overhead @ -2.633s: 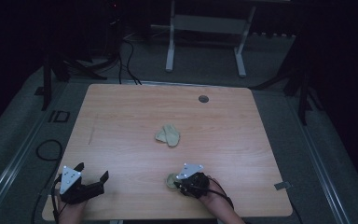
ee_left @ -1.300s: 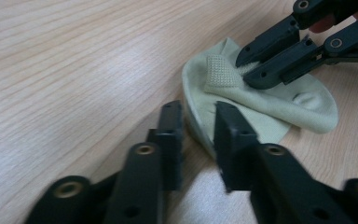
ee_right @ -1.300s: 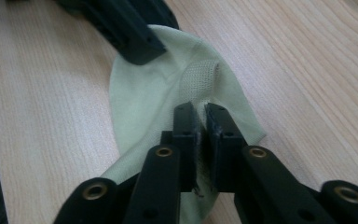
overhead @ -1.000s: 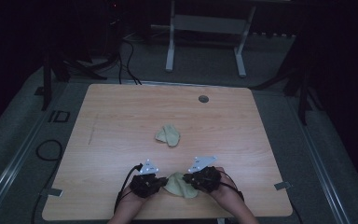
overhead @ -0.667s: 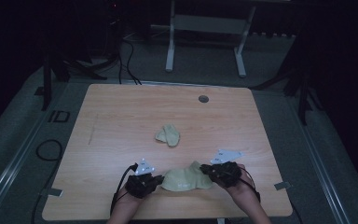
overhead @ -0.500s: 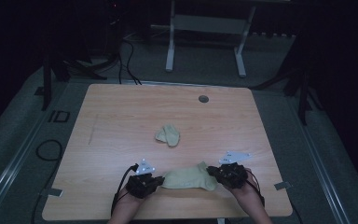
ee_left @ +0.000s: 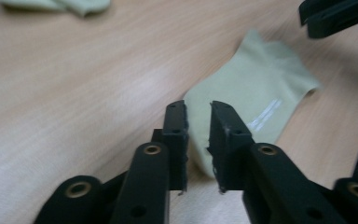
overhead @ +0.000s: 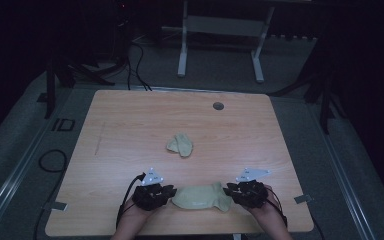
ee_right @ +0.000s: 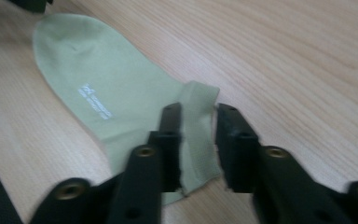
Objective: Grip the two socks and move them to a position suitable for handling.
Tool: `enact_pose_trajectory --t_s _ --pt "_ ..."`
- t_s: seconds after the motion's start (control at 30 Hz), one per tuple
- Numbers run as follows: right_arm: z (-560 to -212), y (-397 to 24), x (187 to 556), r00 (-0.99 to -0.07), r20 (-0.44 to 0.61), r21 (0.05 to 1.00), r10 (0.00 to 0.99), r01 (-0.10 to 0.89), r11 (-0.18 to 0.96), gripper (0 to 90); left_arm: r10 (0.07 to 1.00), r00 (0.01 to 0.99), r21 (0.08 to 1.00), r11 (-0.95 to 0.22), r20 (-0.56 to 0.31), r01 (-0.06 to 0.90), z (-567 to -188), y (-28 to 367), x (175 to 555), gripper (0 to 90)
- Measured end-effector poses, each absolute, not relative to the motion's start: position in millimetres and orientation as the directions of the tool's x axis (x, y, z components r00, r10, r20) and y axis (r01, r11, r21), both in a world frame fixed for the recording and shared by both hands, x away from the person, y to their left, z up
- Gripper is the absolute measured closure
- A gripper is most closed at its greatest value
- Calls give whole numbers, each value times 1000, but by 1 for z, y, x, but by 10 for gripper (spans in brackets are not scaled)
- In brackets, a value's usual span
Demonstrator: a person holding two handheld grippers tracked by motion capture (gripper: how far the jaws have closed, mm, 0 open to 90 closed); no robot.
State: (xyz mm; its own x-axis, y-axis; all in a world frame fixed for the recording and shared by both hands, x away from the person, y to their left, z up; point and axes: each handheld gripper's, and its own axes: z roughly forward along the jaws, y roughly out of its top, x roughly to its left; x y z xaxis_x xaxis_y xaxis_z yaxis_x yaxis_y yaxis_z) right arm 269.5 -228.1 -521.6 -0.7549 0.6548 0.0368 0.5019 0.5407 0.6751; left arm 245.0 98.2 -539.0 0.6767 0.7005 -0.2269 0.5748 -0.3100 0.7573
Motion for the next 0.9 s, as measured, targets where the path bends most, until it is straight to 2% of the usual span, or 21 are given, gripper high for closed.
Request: enact_pose_trajectory --t_s 0.1,0.17,0.47,0.63,0.9 --pt "-523 -225 267 -765 44 680 643 495 541 806 673 700 757 -321 -240 569 -536 89 241 865" --pt "-527 -221 267 -772 59 669 633 501 549 838 659 714 741 -354 -236 571 -543 81 241 878" --pt "-550 -208 267 -789 24 595 613 504 626 827 672 695 680 -386 -256 624 -569 78 250 896" --pt "-552 -214 260 -784 42 603 619 514 610 826 668 699 680 -390 -256 621 -569 78 249 896" --pt "-553 -228 255 -759 15 622 651 517 588 818 651 716 686 -401 -253 607 -570 69 236 895"
